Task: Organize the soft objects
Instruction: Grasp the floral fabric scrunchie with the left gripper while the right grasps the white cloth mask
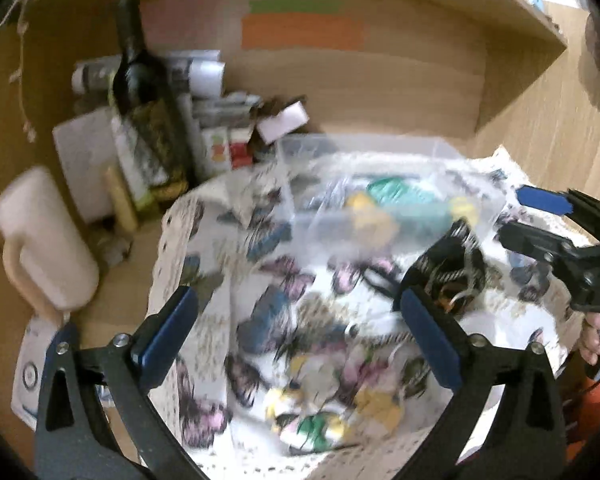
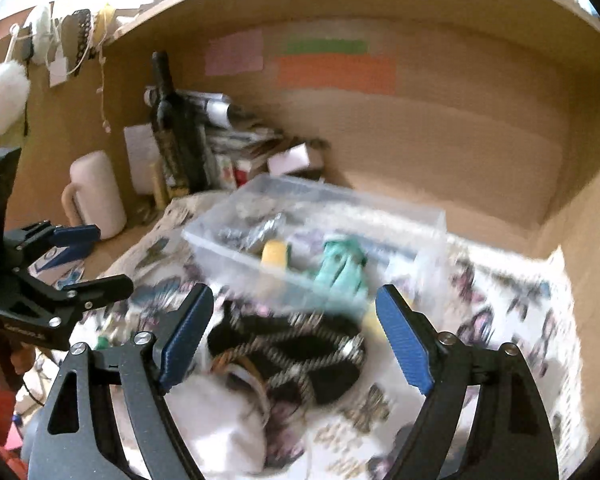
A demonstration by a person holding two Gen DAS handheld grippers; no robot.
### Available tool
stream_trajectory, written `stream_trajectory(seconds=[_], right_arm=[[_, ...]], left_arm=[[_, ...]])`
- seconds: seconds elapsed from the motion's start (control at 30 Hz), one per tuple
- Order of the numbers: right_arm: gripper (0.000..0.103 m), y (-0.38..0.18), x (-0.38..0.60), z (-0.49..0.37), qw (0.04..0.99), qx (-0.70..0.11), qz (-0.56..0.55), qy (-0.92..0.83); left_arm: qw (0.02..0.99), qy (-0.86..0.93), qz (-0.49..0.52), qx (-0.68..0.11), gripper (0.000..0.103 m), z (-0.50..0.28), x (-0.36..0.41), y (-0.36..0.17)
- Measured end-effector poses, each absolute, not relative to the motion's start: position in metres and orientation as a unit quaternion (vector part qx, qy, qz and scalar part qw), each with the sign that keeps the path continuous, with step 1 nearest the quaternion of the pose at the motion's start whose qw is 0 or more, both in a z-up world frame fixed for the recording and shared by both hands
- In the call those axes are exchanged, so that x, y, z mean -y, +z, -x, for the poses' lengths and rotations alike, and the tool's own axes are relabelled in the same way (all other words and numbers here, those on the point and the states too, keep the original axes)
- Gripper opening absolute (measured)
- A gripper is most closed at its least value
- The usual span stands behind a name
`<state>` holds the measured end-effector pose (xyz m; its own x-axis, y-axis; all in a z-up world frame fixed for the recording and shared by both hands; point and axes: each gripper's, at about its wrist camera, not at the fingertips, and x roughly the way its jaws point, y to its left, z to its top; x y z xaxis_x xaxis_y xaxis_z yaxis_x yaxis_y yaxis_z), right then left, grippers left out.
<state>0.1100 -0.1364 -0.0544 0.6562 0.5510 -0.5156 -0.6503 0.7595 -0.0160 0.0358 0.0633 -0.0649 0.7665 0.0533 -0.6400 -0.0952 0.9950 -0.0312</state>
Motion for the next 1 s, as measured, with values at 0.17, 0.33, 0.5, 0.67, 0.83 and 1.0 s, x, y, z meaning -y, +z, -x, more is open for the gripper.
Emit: stream_trajectory(seconds=[0.17,0.33,0.5,0.67,0.83,1.0], right_arm=[[0.081,-0.079,0.134,-0.095,0.896,-0.277,0.093,0.335],[0.081,-0.105,0.134,-0.085,0.88,-0.318,0.069,0.346],[0.081,-0.13,0.132,-0.078,0.868,-0.35,0.063,0.346],[0.044,-0.147,0.132,-0.075,0.853,-0.375,0.065,0.357],[0.027,-0.145,0.134,-0.069,0.848,-0.366,0.073,0.376],[0.022,-0.137,0.139,-0.065,0.864,-0.343,0.085,0.359]], left_arm=[[0.93,0.04,0.034,-0.363,0.103,-0.026,-0.065,-0.09],[0.922,0.035,0.033,-0.384,0.103,-0.026,-0.063,-0.114],[0.921,0.03,0.057,-0.384,0.095,-0.022,-0.067,-0.127],[0.92,0.04,0.068,-0.383,0.071,-0.018,-0.075,-0.129],[0.918,0.065,0.059,-0.387,0.035,-0.012,-0.085,-0.13],[0.92,0.067,0.07,-0.381,0.017,-0.009,-0.097,-0.12]])
